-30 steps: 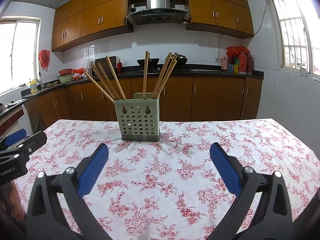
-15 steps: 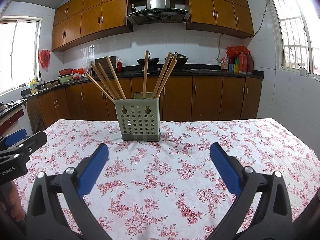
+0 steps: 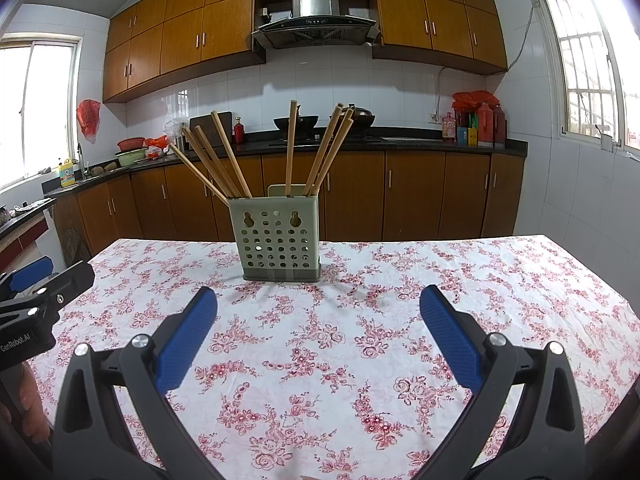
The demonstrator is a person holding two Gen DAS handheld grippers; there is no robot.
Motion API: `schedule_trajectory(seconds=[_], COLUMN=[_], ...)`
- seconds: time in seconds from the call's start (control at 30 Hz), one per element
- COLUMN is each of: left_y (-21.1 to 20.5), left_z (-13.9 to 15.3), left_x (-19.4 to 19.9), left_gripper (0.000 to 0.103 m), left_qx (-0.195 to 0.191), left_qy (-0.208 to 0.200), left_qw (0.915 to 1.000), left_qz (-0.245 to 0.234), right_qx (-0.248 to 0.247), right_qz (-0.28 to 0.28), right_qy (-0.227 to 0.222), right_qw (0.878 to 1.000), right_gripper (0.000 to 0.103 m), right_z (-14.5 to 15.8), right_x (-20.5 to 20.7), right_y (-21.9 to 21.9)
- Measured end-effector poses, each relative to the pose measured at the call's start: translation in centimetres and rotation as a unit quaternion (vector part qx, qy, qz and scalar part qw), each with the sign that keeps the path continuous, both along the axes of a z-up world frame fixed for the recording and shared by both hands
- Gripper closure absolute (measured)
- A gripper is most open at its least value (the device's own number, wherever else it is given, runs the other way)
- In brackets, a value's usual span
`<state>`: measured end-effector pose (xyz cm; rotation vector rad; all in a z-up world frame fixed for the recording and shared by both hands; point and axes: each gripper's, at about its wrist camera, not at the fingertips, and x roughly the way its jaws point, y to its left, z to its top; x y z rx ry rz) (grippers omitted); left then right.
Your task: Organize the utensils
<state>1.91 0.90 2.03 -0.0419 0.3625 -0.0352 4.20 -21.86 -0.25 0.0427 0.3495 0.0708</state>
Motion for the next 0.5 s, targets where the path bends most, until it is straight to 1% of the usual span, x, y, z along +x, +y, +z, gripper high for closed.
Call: schedule_trajectory(seconds=[0.5], left_y=[0.44], left_z=[0.03], left_x=[0.25], left_gripper=[0.002], left_qx=[-0.006], left_qy=[0.005], left_qw=[1.0], left_qz=[0.006], right_qx=[0.001], right_qz=[0.0], right_qy=[0.001], right_qw=[1.0], right_gripper=[0.004], right_z=[-0.15], right_x=[-0.01], right_y=[0.09])
